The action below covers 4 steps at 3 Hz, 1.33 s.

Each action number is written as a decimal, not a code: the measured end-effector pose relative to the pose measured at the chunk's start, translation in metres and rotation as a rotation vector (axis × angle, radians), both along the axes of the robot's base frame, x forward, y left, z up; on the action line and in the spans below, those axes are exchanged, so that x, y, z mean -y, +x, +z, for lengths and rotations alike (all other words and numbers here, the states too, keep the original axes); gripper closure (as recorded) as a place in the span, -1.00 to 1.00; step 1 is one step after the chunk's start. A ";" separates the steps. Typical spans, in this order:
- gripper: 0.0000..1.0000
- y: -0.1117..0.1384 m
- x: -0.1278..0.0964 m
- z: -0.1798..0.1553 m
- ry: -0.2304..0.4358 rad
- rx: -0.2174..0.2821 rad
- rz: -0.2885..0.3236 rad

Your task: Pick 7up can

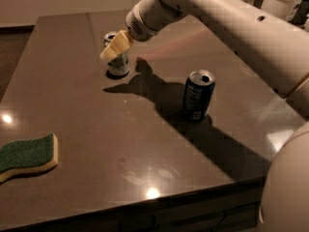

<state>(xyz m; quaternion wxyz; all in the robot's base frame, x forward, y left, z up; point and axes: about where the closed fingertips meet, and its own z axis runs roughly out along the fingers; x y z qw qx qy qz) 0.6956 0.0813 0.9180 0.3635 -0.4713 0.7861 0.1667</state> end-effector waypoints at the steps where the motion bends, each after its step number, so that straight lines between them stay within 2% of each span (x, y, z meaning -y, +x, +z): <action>1: -1.00 0.000 -0.010 -0.005 -0.009 -0.006 0.020; 2: -0.66 -0.001 -0.016 -0.006 -0.007 -0.012 0.040; 4: 0.27 -0.009 -0.020 0.004 0.020 -0.010 0.086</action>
Offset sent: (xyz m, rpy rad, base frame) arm -0.0025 0.0182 -0.0030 -0.0029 0.0135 0.0580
